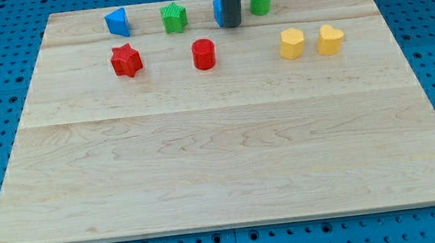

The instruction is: Place the green circle towards the right of the blue cube

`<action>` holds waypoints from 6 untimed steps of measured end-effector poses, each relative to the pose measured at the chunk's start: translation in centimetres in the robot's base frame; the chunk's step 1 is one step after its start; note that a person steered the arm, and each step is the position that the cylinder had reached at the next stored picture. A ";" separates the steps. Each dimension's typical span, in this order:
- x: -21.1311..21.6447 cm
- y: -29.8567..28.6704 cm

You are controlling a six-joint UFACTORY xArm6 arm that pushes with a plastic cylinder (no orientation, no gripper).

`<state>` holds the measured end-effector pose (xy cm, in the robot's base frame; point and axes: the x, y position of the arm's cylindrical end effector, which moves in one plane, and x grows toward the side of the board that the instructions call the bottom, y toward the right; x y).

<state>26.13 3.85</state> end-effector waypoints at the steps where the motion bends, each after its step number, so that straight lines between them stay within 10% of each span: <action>1: 2.5 1.7; 3: -3.8 12.6; 6: -6.9 4.1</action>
